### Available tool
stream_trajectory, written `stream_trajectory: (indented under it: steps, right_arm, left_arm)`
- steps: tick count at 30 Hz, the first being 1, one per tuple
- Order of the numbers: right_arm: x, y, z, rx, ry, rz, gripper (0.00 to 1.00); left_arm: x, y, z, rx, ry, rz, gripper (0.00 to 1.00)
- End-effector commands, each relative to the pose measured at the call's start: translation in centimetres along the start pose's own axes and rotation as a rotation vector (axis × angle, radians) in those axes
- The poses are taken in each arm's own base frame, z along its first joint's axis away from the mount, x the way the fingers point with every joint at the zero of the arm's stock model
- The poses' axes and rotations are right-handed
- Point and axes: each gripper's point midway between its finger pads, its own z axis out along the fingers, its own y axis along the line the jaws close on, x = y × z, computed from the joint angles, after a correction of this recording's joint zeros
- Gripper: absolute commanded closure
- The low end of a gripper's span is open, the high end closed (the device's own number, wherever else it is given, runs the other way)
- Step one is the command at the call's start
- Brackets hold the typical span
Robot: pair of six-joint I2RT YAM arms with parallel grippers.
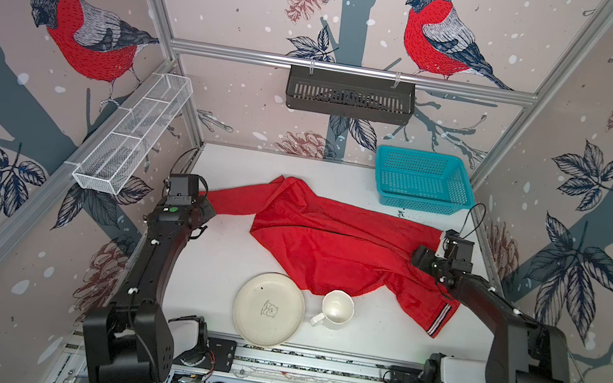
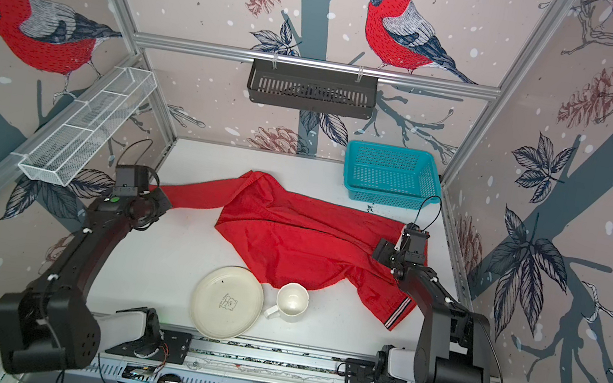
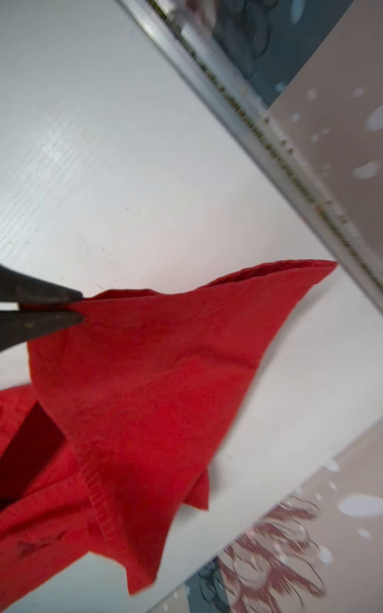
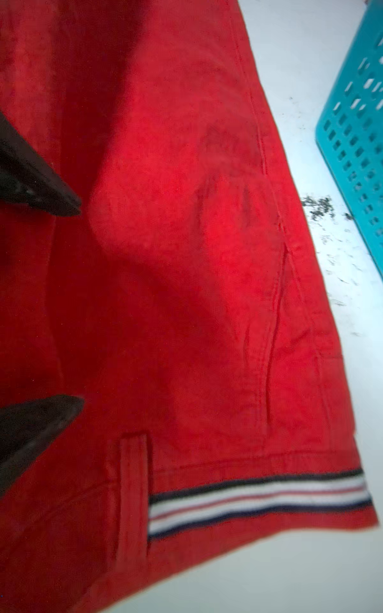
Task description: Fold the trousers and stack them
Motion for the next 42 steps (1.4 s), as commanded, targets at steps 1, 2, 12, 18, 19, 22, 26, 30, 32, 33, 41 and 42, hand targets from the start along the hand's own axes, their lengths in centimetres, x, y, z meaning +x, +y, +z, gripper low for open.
stream_trajectory:
  steps: [1,2,12,18,19,22,26,30,32,33,41,42]
  right_arm:
    - [-0.6,-1.8,-0.3,0.077,-0.008,0.025,0.12]
    - [-0.5,-1.9,-0.1,0.079,0.000,0.025,0.12]
    - [0.7,-3.1,1.5,0.116,0.043,0.031,0.12]
    - [0.2,-3.8,1.4,0.149,0.033,0.023,0.12]
    - [0.2,-3.8,1.4,0.148,0.035,0.026,0.12]
    - [0.1,-3.9,1.5,0.155,0.033,0.027,0.12]
    - [-0.5,-4.2,1.3,0.158,0.018,0.035,0.12]
    - [-1.7,-4.6,0.8,0.159,-0.010,0.057,0.12]
    - [-2.1,-4.8,1.0,0.163,-0.015,0.064,0.12]
    - [-2.3,-4.8,1.2,0.160,-0.012,0.065,0.12]
    - [-5.1,-5.3,2.6,0.171,-0.037,0.068,0.12]
    - [-5.2,-5.6,2.9,0.175,-0.033,0.072,0.12]
  left_arm:
    - [-4.2,1.0,-3.5,-0.109,-0.159,0.024,1.00]
    - [-5.5,0.7,-4.3,-0.127,-0.197,0.037,1.00]
    - [-9.8,-6.1,0.9,-0.156,-0.210,0.194,1.00]
    - [-7.8,-8.5,7.8,-0.212,-0.164,0.261,1.00]
    - [-7.7,-8.4,8.9,-0.237,-0.160,0.259,1.00]
    - [-7.4,-8.8,12.2,-0.292,-0.133,0.276,1.00]
    - [-8.1,-7.8,15.2,-0.462,-0.165,0.314,1.00]
    - [-9.9,-8.1,16.9,-0.542,-0.227,0.325,1.00]
    - [-10.6,-8.3,17.6,-0.560,-0.240,0.325,1.00]
    - [-10.6,-8.4,18.3,-0.564,-0.234,0.328,1.00]
    - [-9.5,-9.2,23.2,-0.559,-0.164,0.402,0.78]
    - [-9.5,-9.4,23.5,-0.557,-0.161,0.410,0.71]
